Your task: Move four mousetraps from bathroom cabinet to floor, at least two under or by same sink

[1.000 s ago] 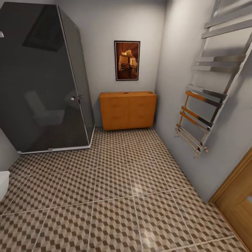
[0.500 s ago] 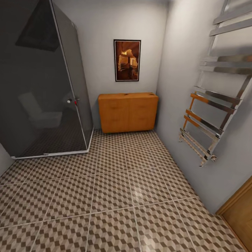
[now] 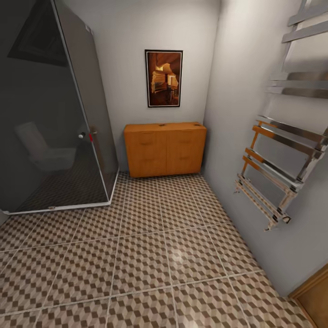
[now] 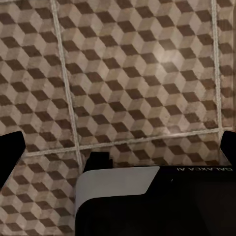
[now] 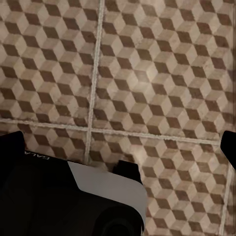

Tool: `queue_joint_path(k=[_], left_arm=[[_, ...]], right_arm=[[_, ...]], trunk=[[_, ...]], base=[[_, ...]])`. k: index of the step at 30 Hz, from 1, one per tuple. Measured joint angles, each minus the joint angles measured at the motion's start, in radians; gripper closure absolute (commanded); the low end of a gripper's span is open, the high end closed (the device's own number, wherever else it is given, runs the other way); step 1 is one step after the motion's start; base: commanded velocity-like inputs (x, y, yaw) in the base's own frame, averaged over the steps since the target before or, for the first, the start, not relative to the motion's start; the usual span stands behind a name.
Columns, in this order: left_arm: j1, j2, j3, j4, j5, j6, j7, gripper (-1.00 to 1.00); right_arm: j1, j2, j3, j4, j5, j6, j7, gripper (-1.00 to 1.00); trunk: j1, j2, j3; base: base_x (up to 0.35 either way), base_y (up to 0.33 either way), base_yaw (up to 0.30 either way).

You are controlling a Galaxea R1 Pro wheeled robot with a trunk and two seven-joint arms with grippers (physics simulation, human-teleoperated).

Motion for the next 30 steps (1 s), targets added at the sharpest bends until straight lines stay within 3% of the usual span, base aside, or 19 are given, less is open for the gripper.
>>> queue_joint_path(k=[30], left_arm=[[0.000, 0.000, 0.000, 0.000, -0.001, 0.000, 0.000, -1.00]], right_arm=[[0.000, -0.004, 0.003, 0.001, 0.000, 0.001, 0.000, -1.00]], trunk=[[0.000, 0.000, 0.000]], base=[[0.333, -0.101, 0.000]])
